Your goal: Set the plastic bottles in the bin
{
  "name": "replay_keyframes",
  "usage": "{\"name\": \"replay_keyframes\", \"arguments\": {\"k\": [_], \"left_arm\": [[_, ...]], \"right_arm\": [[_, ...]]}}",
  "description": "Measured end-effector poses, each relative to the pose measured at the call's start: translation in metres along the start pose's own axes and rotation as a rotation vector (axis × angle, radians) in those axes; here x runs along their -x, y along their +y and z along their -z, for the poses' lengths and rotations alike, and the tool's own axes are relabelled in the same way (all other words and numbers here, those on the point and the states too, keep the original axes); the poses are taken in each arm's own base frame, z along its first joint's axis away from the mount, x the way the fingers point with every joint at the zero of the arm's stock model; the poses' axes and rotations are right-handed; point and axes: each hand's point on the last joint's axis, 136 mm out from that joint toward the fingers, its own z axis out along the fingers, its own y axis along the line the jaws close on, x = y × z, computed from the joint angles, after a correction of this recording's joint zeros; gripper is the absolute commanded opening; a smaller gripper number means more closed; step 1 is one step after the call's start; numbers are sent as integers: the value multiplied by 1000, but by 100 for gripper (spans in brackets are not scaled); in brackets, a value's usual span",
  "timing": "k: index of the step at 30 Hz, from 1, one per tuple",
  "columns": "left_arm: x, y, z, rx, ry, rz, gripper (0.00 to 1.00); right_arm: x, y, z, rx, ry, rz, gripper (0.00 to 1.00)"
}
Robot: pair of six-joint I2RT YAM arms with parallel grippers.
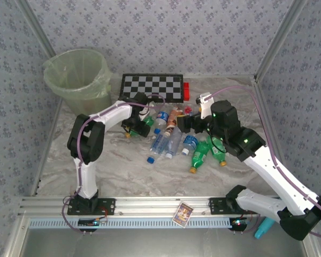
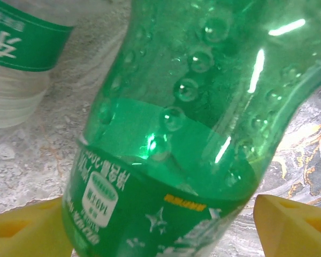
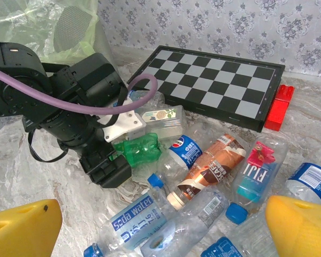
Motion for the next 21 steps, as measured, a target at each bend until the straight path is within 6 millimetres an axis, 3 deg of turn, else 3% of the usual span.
{"name": "replay_keyframes", "arguments": {"k": [13, 16, 21], "left_arm": [[2, 2, -8, 13, -7, 0, 84], [7, 3, -11, 20, -13, 6, 71], [7, 2, -12, 29, -14, -3, 64]], "right_arm": [[-7, 0, -17, 11, 40, -4, 99], [-7, 0, -17, 12, 41, -4, 99], [-7, 0, -17, 10, 39, -6, 99]]}}
